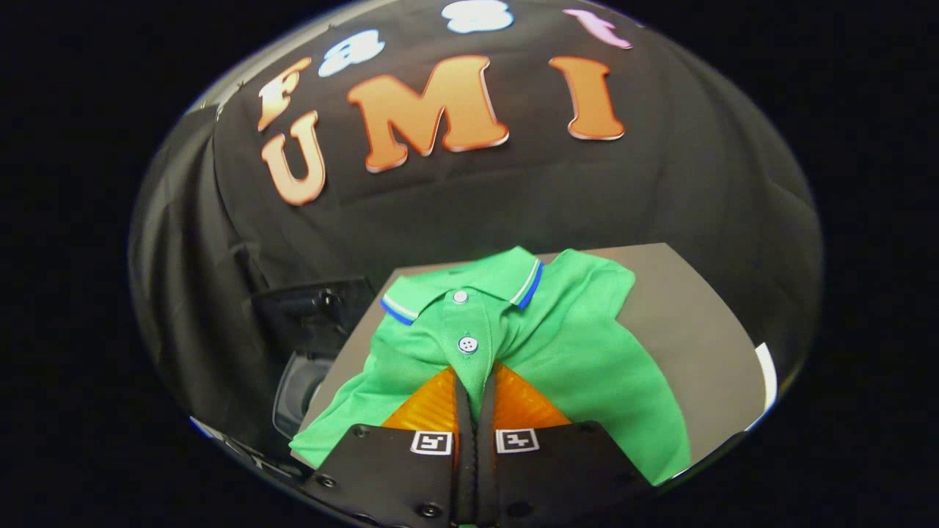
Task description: Put the clothes into the washing machine and then close the washing machine lid.
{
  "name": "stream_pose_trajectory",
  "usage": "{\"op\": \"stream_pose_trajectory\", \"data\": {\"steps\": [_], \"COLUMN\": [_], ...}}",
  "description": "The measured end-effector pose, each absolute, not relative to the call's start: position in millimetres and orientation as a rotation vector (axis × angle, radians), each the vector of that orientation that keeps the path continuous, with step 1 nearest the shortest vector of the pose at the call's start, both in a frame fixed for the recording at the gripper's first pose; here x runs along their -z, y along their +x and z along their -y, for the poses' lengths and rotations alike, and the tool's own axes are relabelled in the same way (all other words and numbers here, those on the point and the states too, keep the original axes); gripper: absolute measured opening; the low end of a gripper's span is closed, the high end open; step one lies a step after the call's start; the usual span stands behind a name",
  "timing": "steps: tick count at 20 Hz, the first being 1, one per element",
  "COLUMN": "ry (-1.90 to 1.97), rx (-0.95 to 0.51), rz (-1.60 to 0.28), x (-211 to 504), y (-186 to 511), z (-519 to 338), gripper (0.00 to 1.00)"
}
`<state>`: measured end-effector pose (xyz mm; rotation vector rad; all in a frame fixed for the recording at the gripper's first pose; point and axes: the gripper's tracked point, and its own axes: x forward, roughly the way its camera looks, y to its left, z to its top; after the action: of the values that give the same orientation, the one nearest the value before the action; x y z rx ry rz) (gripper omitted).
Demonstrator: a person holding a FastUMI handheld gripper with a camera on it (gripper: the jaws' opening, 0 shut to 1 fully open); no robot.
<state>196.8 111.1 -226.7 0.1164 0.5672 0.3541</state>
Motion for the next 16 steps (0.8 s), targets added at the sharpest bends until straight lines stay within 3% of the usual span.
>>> {"op": "stream_pose_trajectory", "data": {"steps": [8, 16], "ry": [0.090, -0.027], "rx": [-0.369, -0.340], "rz": [-0.095, 0.091], "x": [174.4, 108.2], "y": [193.9, 110.0], "z": [-115.6, -130.9], "gripper": [0.08, 0.08]}}
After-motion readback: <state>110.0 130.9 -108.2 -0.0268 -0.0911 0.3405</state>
